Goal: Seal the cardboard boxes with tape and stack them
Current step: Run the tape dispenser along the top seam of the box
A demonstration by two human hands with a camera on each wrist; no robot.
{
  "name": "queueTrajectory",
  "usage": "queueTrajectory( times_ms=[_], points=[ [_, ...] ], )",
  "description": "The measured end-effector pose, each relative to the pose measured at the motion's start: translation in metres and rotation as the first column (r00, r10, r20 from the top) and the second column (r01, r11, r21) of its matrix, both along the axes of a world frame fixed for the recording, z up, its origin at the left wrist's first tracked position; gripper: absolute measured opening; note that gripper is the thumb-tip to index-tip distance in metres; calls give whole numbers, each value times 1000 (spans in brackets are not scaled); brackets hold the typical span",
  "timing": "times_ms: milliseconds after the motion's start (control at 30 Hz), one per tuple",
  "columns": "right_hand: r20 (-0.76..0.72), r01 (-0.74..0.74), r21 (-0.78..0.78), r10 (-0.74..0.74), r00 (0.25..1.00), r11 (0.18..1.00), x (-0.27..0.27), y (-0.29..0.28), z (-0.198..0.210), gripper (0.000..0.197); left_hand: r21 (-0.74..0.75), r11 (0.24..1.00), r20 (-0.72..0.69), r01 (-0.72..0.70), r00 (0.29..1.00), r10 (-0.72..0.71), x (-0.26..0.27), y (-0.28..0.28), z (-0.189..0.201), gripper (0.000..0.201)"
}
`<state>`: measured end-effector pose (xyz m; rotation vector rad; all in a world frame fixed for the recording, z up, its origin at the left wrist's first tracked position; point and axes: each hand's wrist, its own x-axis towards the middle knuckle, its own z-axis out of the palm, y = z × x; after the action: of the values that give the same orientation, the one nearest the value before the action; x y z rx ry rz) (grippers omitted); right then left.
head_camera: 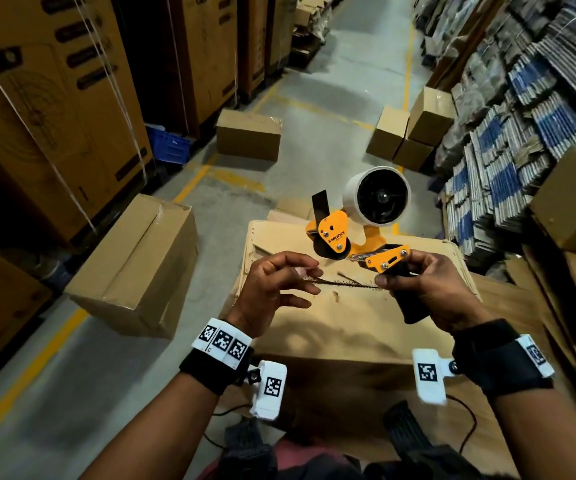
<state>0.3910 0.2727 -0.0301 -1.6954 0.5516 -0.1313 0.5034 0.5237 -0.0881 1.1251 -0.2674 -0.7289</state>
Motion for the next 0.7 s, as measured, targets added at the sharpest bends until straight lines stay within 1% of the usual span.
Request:
queueTrajectory(
  times_ms=[67, 133, 233, 267, 300, 367, 433, 533, 633, 700],
  points=[
    [5, 4, -38, -4, 1000, 999, -3, -2, 2, 38, 5, 1000, -74, 1, 997, -1, -2, -1, 1, 34],
    [6, 0, -81, 0, 1000, 997, -6, -4, 4, 34, 43, 998, -146, -36, 988, 42, -3, -5, 3, 38],
    [0, -5, -116, 5, 1000, 993, -7, -6, 5, 34, 83, 994, -196, -66, 977, 81, -6, -9, 6, 20],
    [2, -4, -114, 4, 1000, 993, -8, -7, 5, 34, 86, 994, -225, -65, 971, 83, -6, -9, 6, 22],
    [5, -3, -110, 4, 1000, 994, -8, -7, 5, 33, 100, 993, -261, -57, 962, 81, -5, -9, 7, 28],
    [3, -6, -103, 7, 1000, 995, -9, -6, 5, 34, 172, 985, -299, -13, 952, 65, 0, -7, 10, 37],
    [-6, -16, -81, 15, 1000, 997, -10, -5, 2, 38, 275, 961, -277, 42, 960, 38, 10, -1, 13, 38],
    [-4, -73, -19, 73, 997, 997, -10, 2, 0, 39, 395, 910, -217, 125, 975, -40, 31, 13, 22, 27],
    [-2, -151, -22, 151, 989, 988, -5, 13, -2, 35, 480, 852, -176, 209, 975, -140, 49, 30, 34, 19],
    [-9, -187, -39, 187, 982, 982, 5, 19, -6, 33, 517, 829, -162, 213, 975, -150, 63, 42, 37, 20]
  ],
)
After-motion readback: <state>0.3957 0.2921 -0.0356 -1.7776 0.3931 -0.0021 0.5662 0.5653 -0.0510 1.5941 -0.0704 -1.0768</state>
